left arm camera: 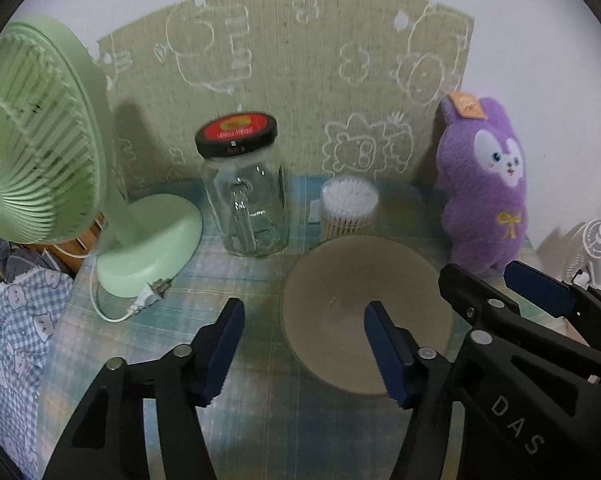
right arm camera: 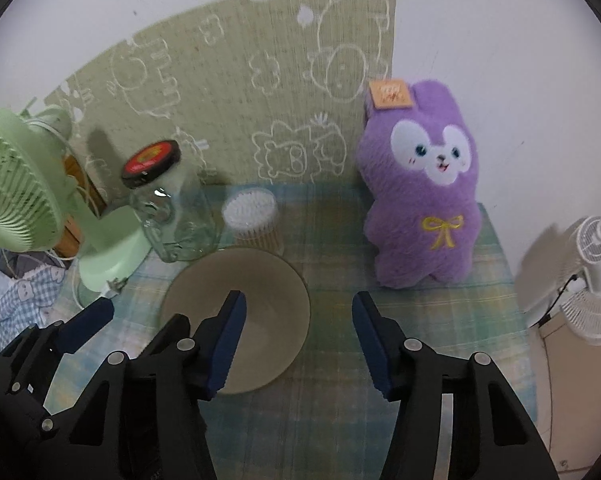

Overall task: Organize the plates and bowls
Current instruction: 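Move both grippers to the bowl beside the glass jar, then close both grippers on the rim of the bowl by the jar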

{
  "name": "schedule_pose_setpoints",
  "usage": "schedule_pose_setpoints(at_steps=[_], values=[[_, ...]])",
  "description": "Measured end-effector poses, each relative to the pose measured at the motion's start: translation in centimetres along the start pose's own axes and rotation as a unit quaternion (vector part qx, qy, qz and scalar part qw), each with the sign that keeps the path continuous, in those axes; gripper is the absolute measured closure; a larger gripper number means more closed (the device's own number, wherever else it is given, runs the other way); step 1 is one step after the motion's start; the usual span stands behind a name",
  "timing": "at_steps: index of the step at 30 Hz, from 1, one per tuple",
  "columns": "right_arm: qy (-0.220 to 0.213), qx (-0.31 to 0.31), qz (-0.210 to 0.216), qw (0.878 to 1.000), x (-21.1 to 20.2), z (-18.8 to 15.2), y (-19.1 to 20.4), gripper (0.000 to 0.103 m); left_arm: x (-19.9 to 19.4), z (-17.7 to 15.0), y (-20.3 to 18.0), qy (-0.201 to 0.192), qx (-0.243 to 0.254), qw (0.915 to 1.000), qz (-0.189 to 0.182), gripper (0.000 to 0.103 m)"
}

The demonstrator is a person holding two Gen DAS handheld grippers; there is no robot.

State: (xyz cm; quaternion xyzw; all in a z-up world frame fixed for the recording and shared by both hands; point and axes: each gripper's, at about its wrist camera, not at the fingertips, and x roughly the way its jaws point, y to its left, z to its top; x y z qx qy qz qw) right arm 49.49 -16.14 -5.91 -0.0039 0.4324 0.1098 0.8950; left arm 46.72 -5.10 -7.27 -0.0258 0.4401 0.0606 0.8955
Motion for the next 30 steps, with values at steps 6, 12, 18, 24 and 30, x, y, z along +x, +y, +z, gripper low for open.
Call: schedule_pose_setpoints(at_steps=[6,12,18,24,30], values=[[0.02,0.012,0.002,1.0,3.2,-0.1,-0.5,0.053,3.0,-0.1,-0.2,0.025,-0.006,0.9997,-0.005,0.053],[0.032,0.023,0.004,0.999,4.8,-0.5,-1.0,0.061,4.2,-0.3,-0.5,0.032,-0.002,0.9995,-0.003,0.062],[0.048,0.018,0.002,0.999,5.9,-0.9,-0.8,0.078,5.2,-0.7,-0.6,0.04,0.001,0.9991,0.01,0.076],[0.048,0.012,-0.001,0.999,6.1,-0.9,-0.1,0.084,5.2,-0.8,-0.3,0.039,0.004,0.9991,0.017,0.083],[0.055,0.022,-0.001,0.998,5.8,-1.0,-0.1,0.084,4.8,-0.9,-0.2,0.045,-0.004,0.9989,0.013,0.083]])
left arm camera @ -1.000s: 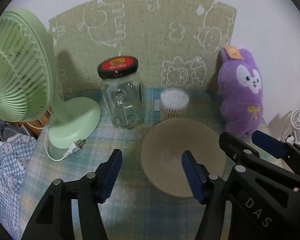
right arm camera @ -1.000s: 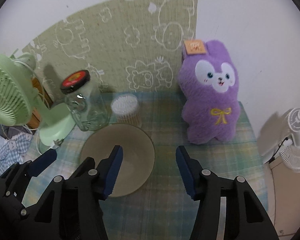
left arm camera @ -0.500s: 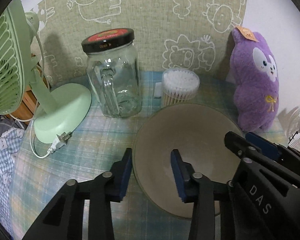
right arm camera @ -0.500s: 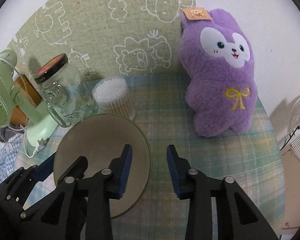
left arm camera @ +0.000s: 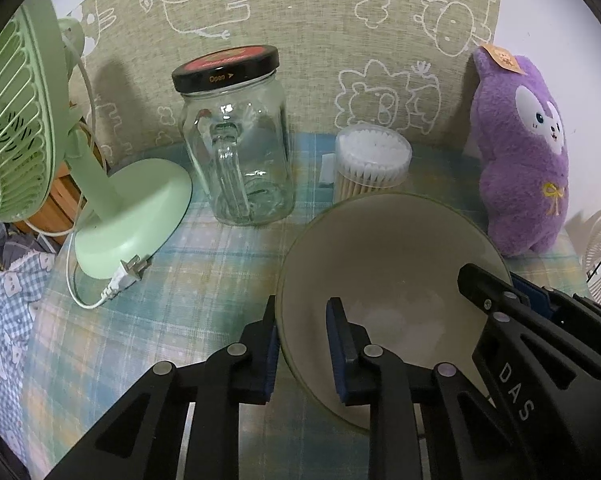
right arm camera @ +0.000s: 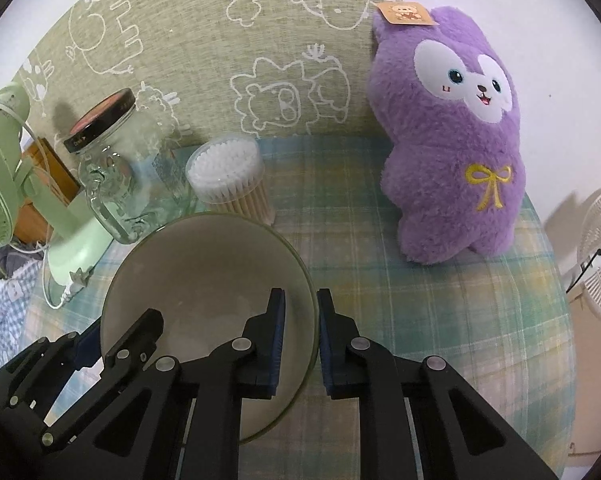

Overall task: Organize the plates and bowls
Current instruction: 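Close both grippers on the rim of the bowl by the jar, then lift the green-rimmed bowl with both grippers and carry it toward the plate stack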

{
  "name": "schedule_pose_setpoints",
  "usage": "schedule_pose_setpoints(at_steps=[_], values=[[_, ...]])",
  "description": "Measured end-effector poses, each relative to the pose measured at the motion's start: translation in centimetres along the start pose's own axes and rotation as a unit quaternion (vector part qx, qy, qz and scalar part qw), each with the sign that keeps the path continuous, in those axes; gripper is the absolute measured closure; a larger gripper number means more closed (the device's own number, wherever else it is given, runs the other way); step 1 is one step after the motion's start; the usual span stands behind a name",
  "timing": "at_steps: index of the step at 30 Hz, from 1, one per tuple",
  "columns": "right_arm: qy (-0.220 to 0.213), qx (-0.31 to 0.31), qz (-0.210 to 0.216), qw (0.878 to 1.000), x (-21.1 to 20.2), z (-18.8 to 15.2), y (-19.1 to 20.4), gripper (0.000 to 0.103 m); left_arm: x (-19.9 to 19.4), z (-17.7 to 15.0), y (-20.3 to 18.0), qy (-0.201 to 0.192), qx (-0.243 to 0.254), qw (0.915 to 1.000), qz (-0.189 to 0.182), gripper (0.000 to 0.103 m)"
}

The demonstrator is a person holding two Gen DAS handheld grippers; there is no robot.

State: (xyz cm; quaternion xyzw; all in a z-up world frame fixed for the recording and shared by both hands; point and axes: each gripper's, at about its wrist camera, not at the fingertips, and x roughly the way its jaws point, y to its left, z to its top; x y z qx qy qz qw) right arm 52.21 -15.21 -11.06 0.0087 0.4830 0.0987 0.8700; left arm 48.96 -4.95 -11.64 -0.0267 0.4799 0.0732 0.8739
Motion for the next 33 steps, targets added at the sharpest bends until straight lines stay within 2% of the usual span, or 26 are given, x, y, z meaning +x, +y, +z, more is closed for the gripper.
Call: schedule_pose_setpoints(at_steps=[18,33], values=[[0.013,0.015,-0.005,1.0,-4.8,-3.3,0.5,0.084,-4.6,-3.1,0.9,0.014,0.002,0.9999,-0.01,0.083],[-0.018,0.034,-0.024,0.999,-14.4,-6.8,2.4,0.084,-13.3,-5.8,2.3,-0.015,0.015,0.9993,-0.03,0.083]])
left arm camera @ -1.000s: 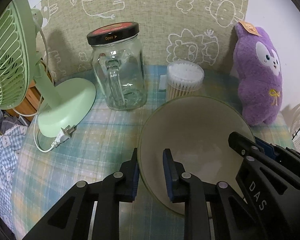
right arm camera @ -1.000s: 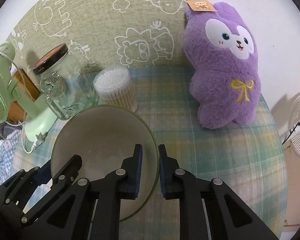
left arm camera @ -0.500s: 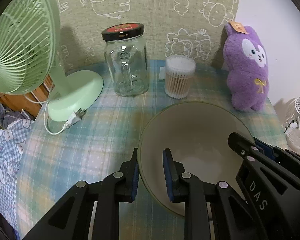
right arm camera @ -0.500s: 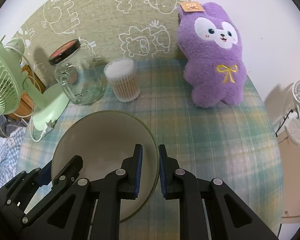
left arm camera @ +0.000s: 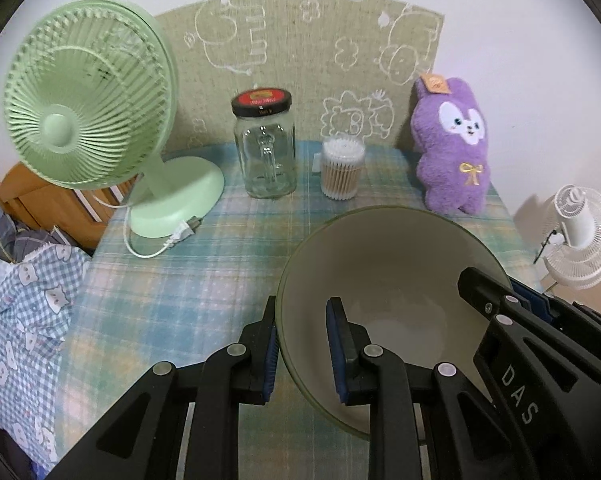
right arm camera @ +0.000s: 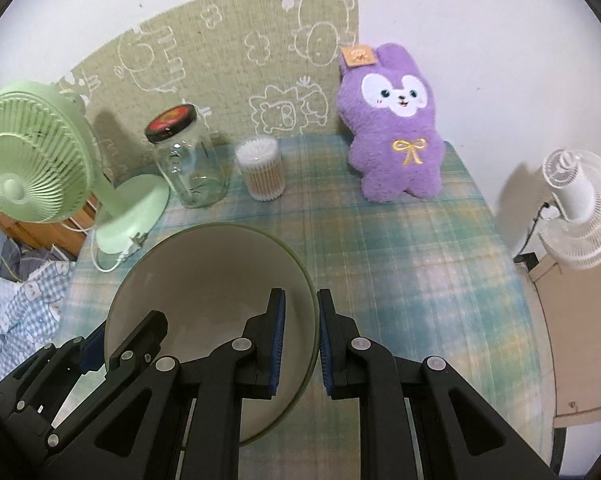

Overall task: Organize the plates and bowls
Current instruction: 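Lift the green-rimmed bowl with both grippers and carry it toward the plate stack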

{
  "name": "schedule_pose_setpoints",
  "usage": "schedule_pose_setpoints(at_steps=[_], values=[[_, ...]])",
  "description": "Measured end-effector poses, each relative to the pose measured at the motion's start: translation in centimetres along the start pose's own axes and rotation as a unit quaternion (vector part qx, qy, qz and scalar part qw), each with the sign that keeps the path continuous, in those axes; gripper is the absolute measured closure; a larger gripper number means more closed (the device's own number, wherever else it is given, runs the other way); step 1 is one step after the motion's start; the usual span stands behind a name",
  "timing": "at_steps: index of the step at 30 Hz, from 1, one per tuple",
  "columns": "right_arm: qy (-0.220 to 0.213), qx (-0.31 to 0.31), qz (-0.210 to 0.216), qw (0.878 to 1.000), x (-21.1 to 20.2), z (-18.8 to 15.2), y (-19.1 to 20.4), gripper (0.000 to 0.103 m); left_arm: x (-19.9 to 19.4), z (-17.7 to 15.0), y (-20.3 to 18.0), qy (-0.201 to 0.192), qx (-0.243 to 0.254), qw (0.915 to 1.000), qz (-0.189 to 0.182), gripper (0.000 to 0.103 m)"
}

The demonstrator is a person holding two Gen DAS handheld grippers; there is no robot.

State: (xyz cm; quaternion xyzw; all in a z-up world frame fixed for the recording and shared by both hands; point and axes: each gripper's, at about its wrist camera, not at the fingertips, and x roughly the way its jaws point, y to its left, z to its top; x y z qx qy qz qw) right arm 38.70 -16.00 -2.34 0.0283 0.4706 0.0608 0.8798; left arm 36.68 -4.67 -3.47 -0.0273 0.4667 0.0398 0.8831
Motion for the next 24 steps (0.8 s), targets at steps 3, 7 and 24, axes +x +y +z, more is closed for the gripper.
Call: schedule_pose_setpoints(at_steps=[3,7,24], values=[[-0.008,0.006,-0.004,1.0,-2.3,-0.8,0.5,0.084,-2.1,-0.7,0.4,-0.007,0.003,1.0,-0.005,0.083],[-0.018,0.011,-0.01,1.0,-5.2,-2.3,1.2,0.084,-4.8,-1.8,0.9,-0.019,0.012,0.9997,-0.01,0.083],[-0.027,0.034,-0.042,0.998,-12.4,-10.8,3.4,0.084,-10.9,-9.0,3.3,-0.019,0.036,0.9983,-0.042,0.083]])
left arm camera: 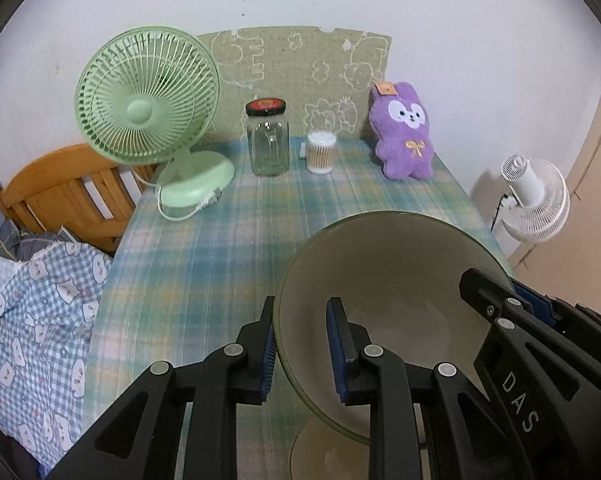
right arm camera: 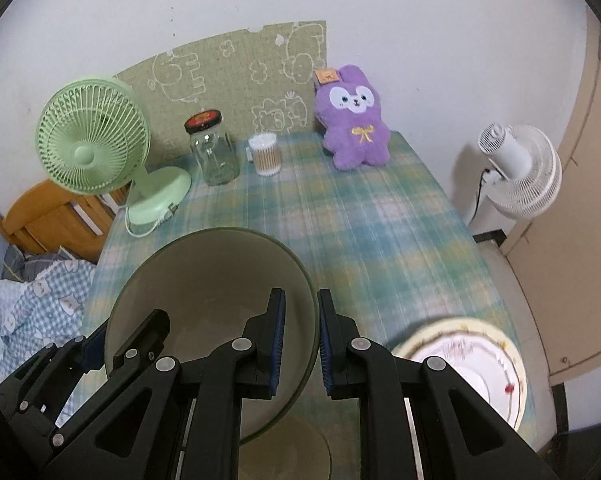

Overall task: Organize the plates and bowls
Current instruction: 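Lift the green-rimmed bowl with both grippers and carry it toward the plate stack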

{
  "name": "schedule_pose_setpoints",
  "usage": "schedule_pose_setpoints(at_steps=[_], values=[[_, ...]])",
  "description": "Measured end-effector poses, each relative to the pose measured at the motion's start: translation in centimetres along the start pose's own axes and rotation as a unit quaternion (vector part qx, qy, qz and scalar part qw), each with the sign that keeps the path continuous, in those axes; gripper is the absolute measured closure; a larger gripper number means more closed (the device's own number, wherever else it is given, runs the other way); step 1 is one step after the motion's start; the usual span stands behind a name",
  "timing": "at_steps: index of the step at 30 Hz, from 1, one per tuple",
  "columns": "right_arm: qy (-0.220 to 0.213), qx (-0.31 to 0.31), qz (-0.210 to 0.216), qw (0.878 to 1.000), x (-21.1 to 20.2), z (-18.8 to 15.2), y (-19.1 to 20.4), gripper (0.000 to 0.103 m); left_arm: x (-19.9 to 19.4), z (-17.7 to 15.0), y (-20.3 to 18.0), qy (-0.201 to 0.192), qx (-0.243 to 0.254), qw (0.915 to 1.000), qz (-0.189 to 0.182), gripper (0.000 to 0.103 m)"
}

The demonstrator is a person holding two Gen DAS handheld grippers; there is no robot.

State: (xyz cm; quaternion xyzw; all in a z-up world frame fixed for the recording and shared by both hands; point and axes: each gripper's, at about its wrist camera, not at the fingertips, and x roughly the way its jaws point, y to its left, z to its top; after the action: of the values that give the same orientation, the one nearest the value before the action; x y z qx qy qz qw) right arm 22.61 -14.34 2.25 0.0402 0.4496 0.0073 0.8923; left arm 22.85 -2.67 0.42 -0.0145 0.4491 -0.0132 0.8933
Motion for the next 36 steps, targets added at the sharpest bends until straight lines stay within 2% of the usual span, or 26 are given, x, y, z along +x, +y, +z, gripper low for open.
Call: schedule_pose_setpoints(at_steps=[9,17,36], values=[[0.02,0.012,-0.008,1.0,-0.7,-4.5,-0.1,0.084,-0.5,-3.8,0.3,0.022,0.011,0.9997,-0.006,0.083],[0.04,0.016,-0.015,0.999,-0.1,-7.1,-0.1,0.084,-0.1,-6.3,0.6,0.043,0.019,0.9989,-0.009,0.083],[0.075,0.021,-0.037,0.996,2.0,-10.0,-0.7,0.084,1.6,-9.5,0.6,0.081,0.017,0.9962,-0.025,0.083]])
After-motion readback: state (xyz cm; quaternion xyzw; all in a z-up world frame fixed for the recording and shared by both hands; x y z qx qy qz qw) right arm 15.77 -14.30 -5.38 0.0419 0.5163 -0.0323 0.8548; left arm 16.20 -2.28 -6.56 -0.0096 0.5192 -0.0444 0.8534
